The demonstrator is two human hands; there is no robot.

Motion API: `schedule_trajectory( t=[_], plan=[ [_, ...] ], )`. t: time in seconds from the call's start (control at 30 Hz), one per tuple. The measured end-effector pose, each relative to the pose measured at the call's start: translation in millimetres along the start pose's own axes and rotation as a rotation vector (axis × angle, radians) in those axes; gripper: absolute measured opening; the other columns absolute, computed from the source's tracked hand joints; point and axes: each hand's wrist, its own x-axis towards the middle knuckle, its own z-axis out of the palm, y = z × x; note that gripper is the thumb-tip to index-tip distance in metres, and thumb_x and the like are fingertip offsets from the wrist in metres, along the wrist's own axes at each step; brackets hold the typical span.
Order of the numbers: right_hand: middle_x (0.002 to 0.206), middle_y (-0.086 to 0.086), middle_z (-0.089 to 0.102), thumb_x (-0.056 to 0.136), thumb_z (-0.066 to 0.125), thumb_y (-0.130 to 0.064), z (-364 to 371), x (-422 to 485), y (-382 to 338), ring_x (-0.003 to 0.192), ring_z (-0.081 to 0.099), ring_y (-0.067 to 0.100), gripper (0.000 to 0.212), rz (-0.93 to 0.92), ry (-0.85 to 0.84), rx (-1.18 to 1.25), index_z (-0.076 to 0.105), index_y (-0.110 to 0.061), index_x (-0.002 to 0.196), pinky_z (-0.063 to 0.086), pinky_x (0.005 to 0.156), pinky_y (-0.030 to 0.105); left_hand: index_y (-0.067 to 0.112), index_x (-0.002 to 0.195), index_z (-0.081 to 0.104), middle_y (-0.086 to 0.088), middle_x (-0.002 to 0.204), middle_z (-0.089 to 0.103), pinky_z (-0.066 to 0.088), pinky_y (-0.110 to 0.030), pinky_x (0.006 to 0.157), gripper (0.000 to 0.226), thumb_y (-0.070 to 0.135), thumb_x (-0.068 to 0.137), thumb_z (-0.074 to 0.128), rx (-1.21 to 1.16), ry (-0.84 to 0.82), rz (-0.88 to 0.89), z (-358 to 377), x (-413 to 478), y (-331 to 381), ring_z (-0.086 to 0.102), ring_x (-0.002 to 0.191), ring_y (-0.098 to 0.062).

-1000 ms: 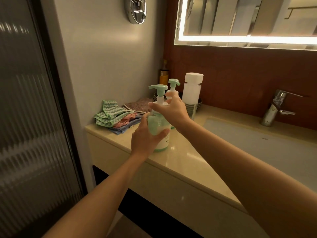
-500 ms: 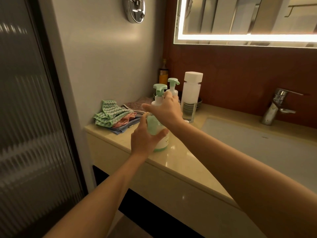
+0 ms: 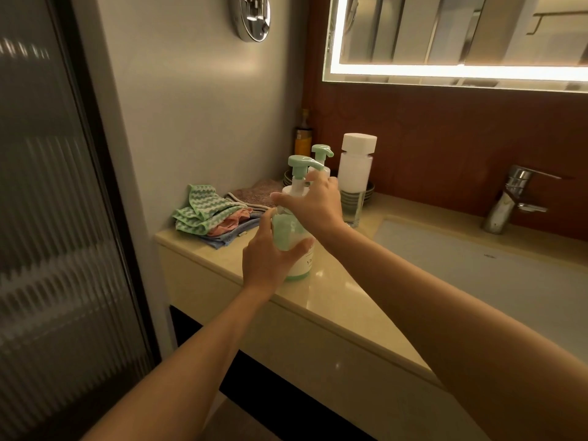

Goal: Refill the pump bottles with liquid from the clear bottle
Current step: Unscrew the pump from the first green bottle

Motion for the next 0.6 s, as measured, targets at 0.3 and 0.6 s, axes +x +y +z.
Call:
schedule_trajectory(
  t=[0.3,0.6],
  plan=[
    [0.121,0.011,0.05,0.08,0.066,-0.021,-2.5,0.1,-5.8,0.11,0.05,0.024,0.057,-0.036,-0.074,0.086,0.039,-0.008,0.129,0.044,0.092,0.035,0.02,0.134,0.037,-0.002,0.12,0.059,0.046,-0.035,0.083,0.079,0.05,0.07,0.072,-0.032,0.01,0.001,2.3,0.0,-3.1,0.058,0.104,-0.023],
    [0.118,0.01,0.052,0.078,0.071,-0.023,-7.9,1.2,-6.6,0.105,0.051,0.02,0.052,-0.019,0.013,0.102,0.046,-0.008,0.121,0.045,0.09,0.032,0.023,0.134,0.036,0.0,0.121,0.058,0.047,-0.035,0.083,0.08,0.053,0.069,0.07,-0.039,0.0,-0.017,3.8,0.4,-4.0,0.058,0.104,-0.021]
  ],
)
